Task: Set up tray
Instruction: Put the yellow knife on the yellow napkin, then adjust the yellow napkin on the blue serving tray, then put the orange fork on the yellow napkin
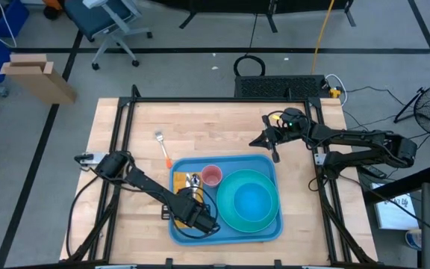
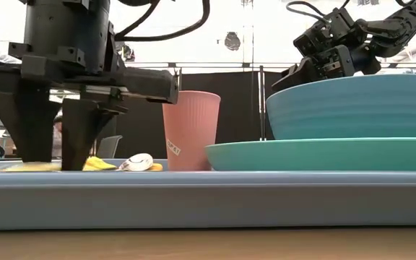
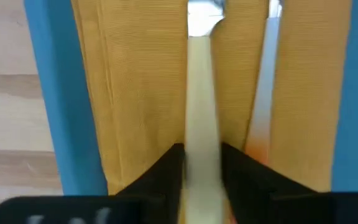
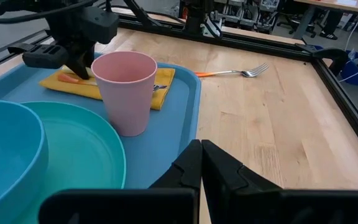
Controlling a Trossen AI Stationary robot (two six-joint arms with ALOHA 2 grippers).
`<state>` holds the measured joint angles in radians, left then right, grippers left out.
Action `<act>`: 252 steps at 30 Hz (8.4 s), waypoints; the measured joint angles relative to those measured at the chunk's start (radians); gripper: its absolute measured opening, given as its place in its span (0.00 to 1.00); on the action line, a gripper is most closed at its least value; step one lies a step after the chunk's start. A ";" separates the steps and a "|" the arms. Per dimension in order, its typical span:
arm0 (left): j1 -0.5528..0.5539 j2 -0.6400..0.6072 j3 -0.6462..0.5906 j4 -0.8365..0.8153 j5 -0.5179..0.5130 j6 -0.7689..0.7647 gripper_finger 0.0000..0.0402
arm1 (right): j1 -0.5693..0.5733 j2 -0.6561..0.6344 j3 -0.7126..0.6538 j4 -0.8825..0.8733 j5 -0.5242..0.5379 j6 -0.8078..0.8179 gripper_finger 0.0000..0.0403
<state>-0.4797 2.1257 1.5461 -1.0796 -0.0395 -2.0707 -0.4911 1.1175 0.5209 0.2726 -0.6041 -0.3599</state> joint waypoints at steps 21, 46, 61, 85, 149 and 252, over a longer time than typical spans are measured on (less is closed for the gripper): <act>0.000 -0.046 0.075 -0.098 -0.069 0.098 0.70 | 0.000 0.000 0.000 -0.001 0.000 0.008 0.00; -0.101 -0.033 0.086 -0.130 -0.121 0.389 0.14 | 0.000 0.000 0.000 0.025 0.000 0.034 0.00; -0.162 -0.031 0.067 0.004 -0.174 0.523 0.01 | 0.001 0.000 0.000 0.039 0.000 0.062 0.00; -0.184 0.062 0.071 0.008 -0.064 0.452 0.01 | 0.002 0.000 0.000 0.052 0.000 0.064 0.00; -0.216 -0.052 0.067 -0.094 -0.139 1.277 0.62 | 0.002 0.000 0.000 0.052 0.000 0.087 0.00; -0.007 -0.424 -0.007 -0.360 -0.489 0.467 0.34 | 0.002 0.000 0.000 0.057 0.000 0.087 0.00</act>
<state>-0.4867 1.7015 1.5391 -1.4397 -0.5289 -1.6037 -0.4892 1.1176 0.5213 0.3295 -0.6037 -0.2729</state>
